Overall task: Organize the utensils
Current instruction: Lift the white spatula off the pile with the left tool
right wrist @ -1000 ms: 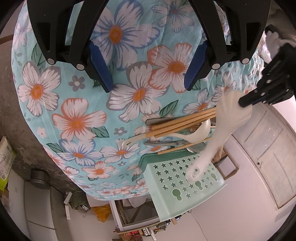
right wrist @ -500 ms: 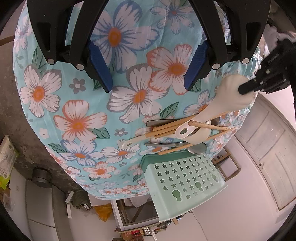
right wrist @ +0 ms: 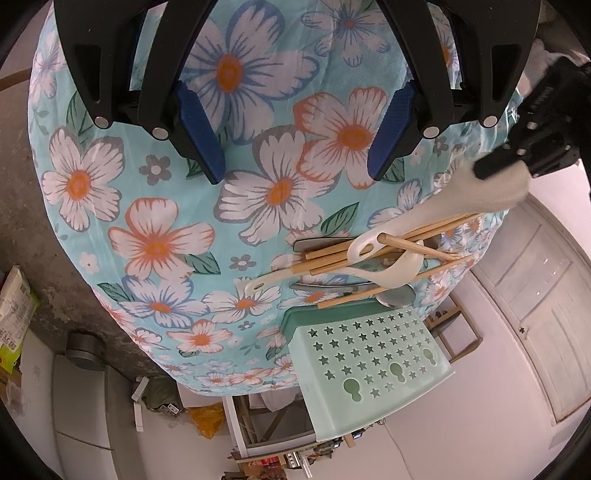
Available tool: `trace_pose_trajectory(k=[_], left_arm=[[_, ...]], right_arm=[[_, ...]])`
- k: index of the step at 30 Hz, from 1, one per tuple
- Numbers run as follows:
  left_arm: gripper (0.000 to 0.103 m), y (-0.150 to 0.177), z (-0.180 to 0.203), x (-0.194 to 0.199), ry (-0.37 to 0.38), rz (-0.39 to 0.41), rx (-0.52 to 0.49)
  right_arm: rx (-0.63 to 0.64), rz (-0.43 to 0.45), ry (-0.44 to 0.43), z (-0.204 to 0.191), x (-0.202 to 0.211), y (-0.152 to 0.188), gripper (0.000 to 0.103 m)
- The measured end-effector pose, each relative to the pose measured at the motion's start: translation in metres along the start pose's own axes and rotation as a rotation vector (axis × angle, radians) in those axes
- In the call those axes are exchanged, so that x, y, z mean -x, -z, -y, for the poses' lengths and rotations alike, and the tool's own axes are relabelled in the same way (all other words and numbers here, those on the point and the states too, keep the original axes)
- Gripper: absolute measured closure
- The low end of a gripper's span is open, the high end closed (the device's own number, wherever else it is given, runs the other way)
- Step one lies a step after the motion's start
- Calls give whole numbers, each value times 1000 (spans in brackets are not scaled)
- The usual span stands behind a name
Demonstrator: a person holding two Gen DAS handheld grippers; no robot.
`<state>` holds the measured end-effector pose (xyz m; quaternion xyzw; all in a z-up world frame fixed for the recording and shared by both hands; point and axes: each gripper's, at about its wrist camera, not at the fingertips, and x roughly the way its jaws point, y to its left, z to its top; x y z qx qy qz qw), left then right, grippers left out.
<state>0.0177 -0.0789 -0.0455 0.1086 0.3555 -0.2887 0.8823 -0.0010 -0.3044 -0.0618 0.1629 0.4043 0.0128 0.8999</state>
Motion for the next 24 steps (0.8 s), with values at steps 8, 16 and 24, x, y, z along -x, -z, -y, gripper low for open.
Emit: trace_pose_trajectory(k=[8,16,24], left_arm=[[100,-2,-29,23,266,20,153],[100,16,-62,6,299,-60,308],[101,20,-68,13,374,-46,320]], right_arm=[[2,12,31,2,4,-6,26],[42,69,62,-1,22,-17,26],[138,101,-5,-33,21,-45,29]])
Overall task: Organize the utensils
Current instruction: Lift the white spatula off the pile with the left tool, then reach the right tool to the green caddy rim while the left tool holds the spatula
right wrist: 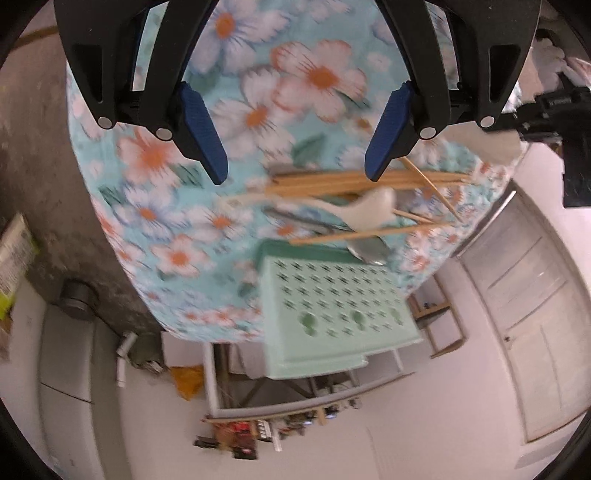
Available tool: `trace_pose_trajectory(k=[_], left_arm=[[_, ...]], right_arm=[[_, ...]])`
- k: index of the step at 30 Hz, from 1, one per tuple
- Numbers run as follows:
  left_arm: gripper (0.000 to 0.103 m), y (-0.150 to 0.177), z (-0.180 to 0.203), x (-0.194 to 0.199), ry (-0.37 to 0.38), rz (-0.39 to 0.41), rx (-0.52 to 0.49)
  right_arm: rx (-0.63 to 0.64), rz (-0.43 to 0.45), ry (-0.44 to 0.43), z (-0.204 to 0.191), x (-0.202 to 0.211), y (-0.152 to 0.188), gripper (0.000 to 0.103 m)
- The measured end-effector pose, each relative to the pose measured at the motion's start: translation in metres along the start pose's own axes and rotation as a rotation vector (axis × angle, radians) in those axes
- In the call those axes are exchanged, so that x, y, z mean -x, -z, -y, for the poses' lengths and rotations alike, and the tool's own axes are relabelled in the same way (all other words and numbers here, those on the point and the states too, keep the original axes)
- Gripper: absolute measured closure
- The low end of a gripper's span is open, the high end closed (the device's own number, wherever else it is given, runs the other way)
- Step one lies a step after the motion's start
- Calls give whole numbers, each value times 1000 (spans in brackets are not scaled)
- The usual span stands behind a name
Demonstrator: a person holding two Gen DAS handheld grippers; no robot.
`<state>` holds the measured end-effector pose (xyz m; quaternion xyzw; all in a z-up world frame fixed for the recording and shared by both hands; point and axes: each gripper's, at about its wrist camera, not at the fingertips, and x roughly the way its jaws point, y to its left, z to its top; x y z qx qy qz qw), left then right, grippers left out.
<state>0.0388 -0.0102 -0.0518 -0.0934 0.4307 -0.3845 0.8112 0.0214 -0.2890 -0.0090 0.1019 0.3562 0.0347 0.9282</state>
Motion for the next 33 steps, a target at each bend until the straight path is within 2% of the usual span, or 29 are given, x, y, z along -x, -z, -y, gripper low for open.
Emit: trace_pose_trajectory(k=[3,9,16,19,21,24,27,33], left_arm=[[101,2,-3,6,39,9,13],[101,6,-10,9,8,-2,17],[101,11,-4,17,-22,14,-25],[101,13,-3,26,-35,34,-33],[101,14,-4,32,-44,45,-30],[101,16,-4,39,-37,59,-34],[101,19,-2,42,-35,65,-43],[101,18,3,48,-3,96,-57]], right_arm=[[34,4,-55,-16,-3,-10,33],[69,-69,-276,-43,-6,-14,43],[35,-348,-523,-67,-44,-9,45],[-18,-480,-583,-72,-68,-7,45],[-52,-523,-625,-71,-77,-9,45],[-49,-530,-575,-66,-83,-18,45],[-78,-506,-592,-60,-78,-30,45],[-123,-444,-567,-34,-58,-40,45]])
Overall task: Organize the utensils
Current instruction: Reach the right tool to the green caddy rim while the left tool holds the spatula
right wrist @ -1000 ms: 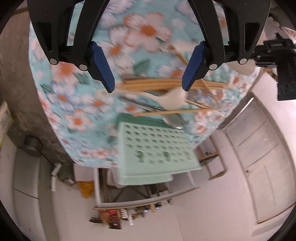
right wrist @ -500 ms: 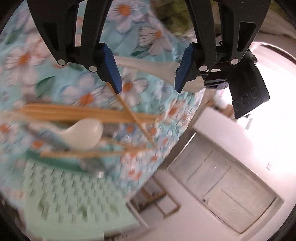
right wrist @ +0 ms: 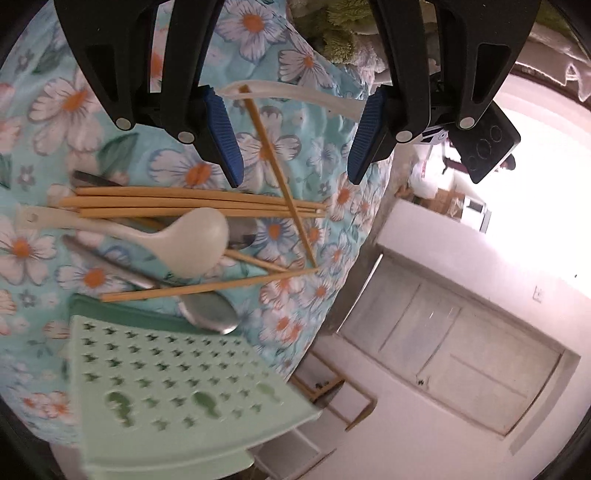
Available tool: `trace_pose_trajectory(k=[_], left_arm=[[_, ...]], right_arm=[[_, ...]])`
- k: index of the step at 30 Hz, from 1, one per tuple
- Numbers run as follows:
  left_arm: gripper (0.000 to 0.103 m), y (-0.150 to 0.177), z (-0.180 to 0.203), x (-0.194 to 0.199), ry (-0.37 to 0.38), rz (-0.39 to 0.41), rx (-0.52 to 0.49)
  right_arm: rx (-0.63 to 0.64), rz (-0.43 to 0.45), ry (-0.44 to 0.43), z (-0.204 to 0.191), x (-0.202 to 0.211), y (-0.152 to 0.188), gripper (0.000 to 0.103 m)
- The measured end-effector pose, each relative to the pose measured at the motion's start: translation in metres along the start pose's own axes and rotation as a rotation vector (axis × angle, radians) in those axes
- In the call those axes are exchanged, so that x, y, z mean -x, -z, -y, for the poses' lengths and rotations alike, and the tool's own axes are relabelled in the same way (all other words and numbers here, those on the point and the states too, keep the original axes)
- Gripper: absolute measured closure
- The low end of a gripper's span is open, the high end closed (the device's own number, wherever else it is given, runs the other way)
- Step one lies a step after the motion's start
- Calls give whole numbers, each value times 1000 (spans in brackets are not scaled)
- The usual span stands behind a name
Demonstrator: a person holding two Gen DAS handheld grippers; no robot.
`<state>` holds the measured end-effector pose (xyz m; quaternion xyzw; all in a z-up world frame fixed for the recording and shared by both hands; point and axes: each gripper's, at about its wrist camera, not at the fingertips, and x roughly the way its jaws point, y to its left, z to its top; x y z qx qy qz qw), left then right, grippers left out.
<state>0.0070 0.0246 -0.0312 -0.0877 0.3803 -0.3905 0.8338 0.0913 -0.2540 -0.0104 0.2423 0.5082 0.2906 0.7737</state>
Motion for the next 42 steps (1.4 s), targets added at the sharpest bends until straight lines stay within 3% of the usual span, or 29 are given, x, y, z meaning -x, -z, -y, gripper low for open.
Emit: trace_pose_trajectory(k=[10,19,31,42], left_arm=[[101,-10,27,-16,53,-16,-57],[101,-10,43,-28,44,-43,-99],[101,-5,-13,-9,47,-66,71],[96,-3,-52,-24,-46,-117,176]], right_arm=[[-72,118,18,25,56,21,45],[-66,123,15,28,55,28,45],[-55,88,31,25,25,20,45],[-49,68,79,24,6,15,45]])
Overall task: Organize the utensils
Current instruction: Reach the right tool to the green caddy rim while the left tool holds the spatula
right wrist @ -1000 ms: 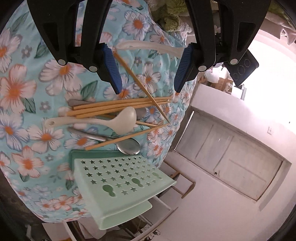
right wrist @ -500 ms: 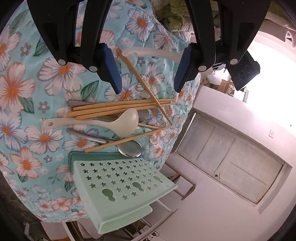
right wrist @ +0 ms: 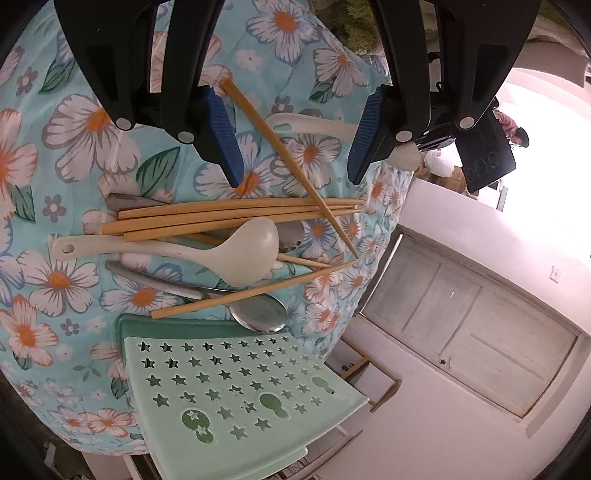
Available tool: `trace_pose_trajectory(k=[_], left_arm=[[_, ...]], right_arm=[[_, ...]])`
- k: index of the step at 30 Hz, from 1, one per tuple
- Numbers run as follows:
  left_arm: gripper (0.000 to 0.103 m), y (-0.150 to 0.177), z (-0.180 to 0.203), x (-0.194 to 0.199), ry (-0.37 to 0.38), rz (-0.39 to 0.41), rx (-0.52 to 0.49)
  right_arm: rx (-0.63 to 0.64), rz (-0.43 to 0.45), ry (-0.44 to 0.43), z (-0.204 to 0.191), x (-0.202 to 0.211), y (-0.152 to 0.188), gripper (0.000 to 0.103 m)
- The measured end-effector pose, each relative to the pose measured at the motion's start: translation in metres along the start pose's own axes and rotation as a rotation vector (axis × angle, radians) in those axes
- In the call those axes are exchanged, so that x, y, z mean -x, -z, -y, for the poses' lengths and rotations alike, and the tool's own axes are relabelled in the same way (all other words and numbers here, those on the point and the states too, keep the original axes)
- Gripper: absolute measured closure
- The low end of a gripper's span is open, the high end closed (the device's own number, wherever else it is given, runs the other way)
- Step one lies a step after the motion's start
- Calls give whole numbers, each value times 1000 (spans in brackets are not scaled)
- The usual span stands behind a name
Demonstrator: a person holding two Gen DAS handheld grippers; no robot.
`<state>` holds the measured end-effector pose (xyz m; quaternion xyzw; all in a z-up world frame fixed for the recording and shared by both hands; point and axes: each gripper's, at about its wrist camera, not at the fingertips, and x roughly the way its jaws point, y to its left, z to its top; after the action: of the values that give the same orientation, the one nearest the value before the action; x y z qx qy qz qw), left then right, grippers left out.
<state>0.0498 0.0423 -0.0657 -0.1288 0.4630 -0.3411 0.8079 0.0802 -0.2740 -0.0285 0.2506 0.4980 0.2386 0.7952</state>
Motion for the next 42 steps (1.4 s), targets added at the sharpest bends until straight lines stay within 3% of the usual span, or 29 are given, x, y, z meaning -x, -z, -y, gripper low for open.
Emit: trace_pose_trajectory(k=[11,16,19,28,36,42], left_arm=[[92,-3,-12,-10,-38,16,76],[95,-2,-12,-8,-19,41,84],[99,0,-6,-1,30,60,53],[101,-1,13,30,69,115,-54],[101,-13,4,53,61,193,-34],[101,-26,-11,52,57,226,7]], right_arm=[[11,34,50,3,2,0,45],[89,83,113,-8,9,1,46],[136,113,161,-15,14,-1,47],[233,154,304,-28,7,-29,62],[304,125,421,-27,-43,-66,81],[334,100,504,-19,-82,-85,85]])
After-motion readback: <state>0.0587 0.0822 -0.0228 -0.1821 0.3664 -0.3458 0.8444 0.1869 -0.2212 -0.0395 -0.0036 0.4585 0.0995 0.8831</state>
